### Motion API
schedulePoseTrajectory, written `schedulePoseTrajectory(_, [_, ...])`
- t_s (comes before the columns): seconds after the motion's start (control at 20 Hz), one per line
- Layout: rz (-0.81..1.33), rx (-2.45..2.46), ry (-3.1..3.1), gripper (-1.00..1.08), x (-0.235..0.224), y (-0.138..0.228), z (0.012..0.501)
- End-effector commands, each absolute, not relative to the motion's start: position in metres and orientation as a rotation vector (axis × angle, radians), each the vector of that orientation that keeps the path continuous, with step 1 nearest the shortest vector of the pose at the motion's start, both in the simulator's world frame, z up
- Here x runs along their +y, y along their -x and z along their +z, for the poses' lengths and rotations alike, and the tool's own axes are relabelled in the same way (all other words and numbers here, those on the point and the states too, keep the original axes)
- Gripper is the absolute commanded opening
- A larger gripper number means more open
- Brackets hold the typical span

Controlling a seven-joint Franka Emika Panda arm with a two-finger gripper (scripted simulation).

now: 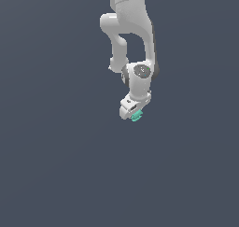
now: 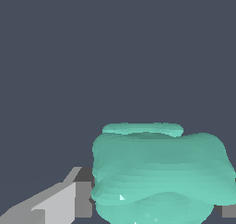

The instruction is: Pick up the object and move it to a goal position.

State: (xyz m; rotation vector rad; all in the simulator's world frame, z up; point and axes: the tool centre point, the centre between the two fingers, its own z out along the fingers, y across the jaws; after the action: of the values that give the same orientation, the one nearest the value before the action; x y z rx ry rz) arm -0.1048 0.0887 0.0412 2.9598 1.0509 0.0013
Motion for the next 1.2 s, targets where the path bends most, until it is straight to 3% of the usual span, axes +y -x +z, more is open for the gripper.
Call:
schedulePoseTrajectory(0.0, [0.000, 1.053, -2.960, -1.00, 0.089, 0.105, 0.040])
schedulePoseTrajectory(0.55, [0.001, 1.051, -2.960, -1.00, 0.094, 0.092, 0.048])
schedulePoseTrajectory(1.15, [0.001, 1.052, -2.961, -1.00, 0.120, 0.031, 0.078])
